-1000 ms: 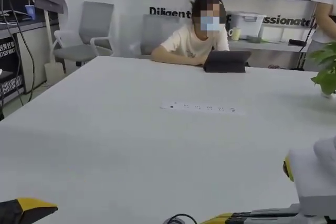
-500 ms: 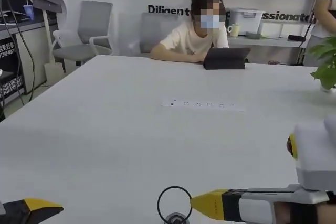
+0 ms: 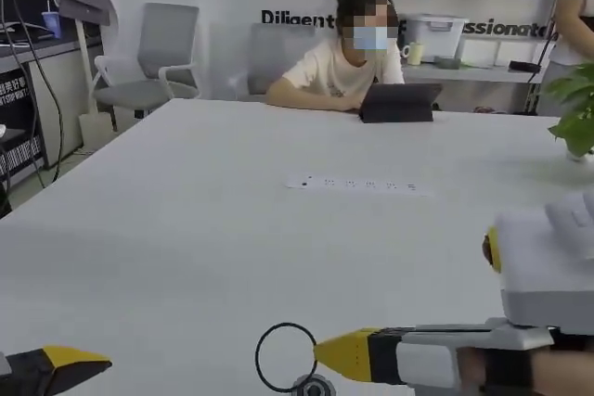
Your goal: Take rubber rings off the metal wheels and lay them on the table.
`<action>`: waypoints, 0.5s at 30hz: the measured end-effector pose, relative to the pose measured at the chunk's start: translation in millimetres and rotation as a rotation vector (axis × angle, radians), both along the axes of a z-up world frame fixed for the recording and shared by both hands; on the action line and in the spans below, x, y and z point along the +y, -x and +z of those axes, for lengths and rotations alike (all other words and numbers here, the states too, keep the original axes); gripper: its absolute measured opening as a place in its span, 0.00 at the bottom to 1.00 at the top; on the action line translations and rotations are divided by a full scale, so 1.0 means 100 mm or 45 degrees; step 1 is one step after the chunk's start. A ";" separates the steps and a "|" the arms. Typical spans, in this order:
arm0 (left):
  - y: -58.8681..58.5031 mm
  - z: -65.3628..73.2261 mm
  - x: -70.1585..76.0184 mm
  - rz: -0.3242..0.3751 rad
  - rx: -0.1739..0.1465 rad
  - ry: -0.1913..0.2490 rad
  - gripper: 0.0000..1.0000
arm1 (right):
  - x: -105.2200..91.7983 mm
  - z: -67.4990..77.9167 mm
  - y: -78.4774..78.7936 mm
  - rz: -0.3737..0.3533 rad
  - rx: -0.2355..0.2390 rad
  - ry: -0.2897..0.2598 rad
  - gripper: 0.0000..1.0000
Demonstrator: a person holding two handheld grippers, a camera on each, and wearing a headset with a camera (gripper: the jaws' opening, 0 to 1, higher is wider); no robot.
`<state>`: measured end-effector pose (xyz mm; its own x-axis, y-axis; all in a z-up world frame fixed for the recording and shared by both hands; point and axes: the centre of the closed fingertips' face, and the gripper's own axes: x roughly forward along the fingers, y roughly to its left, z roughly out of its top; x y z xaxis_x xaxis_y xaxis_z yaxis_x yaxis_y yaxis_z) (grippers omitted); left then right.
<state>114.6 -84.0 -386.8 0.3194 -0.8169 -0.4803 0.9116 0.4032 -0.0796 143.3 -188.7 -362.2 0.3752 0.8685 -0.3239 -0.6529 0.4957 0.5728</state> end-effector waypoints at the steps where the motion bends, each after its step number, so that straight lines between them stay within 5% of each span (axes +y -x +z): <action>1: 0.00 0.00 0.00 0.002 0.003 0.001 0.85 | 0.01 -0.01 0.01 0.009 -0.001 0.007 0.00; 15: -0.01 -0.01 0.01 0.005 0.005 0.003 0.84 | 0.22 -0.39 0.12 0.125 0.013 0.141 0.00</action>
